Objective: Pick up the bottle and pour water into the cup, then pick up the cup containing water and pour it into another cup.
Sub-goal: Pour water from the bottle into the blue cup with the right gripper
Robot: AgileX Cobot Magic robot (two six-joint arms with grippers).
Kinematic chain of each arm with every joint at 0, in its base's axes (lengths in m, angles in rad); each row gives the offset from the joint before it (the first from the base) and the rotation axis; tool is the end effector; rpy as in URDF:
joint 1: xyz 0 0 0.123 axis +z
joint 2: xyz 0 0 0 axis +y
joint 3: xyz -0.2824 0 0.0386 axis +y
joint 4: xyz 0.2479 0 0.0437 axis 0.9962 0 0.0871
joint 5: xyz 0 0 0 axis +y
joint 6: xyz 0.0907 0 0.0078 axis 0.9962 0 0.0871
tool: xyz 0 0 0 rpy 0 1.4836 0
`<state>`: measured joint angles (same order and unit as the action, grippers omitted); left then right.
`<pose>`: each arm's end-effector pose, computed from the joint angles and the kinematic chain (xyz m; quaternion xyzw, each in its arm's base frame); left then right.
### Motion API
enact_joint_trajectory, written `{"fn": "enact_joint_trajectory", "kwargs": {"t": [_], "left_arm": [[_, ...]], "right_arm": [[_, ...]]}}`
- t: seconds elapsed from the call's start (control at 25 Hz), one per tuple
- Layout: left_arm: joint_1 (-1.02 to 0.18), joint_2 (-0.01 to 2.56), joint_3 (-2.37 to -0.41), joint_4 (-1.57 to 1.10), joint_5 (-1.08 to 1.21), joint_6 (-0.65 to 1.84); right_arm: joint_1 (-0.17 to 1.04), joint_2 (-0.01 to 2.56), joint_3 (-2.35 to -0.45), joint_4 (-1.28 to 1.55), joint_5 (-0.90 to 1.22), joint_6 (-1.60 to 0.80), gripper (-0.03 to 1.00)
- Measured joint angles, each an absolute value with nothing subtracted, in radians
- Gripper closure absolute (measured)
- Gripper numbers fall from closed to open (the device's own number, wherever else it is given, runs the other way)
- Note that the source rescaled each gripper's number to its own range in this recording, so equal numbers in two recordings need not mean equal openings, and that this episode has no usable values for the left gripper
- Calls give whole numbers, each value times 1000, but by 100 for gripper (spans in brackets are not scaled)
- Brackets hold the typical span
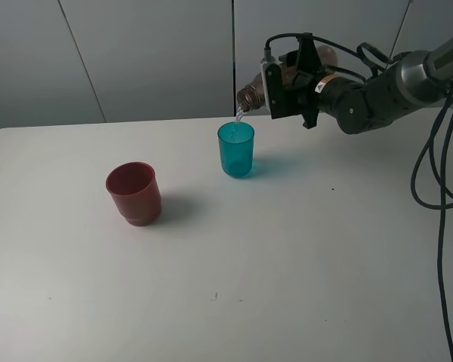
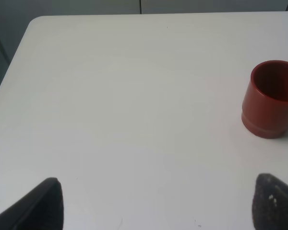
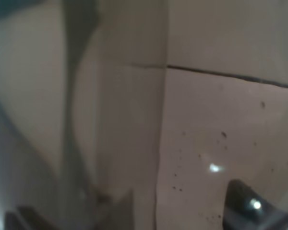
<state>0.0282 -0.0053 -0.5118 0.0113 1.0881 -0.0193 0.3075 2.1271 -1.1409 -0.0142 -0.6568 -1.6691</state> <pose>-0.0082 0.0007 0.2782 -0.0207 0.8556 0.0079 0.5171 0.4225 0.1350 0.1379 -0.6614 0.4272 -0.3881 0.4790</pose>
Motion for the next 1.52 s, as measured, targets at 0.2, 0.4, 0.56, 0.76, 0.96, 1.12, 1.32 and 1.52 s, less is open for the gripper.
{"fn": "enact_joint_trajectory", "kwargs": {"t": [0.2, 0.4, 0.56, 0.76, 0.96, 1.12, 1.32, 1.52], "left_arm": [[28, -5, -512, 11, 1088, -19], [28, -5, -512, 11, 1088, -21], [28, -5, -512, 11, 1088, -23], [28, -5, -512, 11, 1088, -23], [28, -5, -512, 11, 1088, -23], [28, -5, -512, 11, 1088, -23], [28, -5, -512, 11, 1088, -23], [28, -5, -512, 11, 1088, -23]], "right_arm": [[307, 2127, -1141, -14, -659, -1704, 96], [307, 2127, -1141, -12, -664, -1722, 96], [307, 2127, -1141, -7, -688, -1742, 96], [307, 2127, -1141, 0, -692, -1770, 96], [307, 2127, -1141, 9, -697, -1803, 96], [307, 2127, -1141, 11, -697, -1821, 96], [307, 2127, -1141, 11, -699, -1837, 96], [307, 2127, -1141, 11, -705, -1855, 96]]}}
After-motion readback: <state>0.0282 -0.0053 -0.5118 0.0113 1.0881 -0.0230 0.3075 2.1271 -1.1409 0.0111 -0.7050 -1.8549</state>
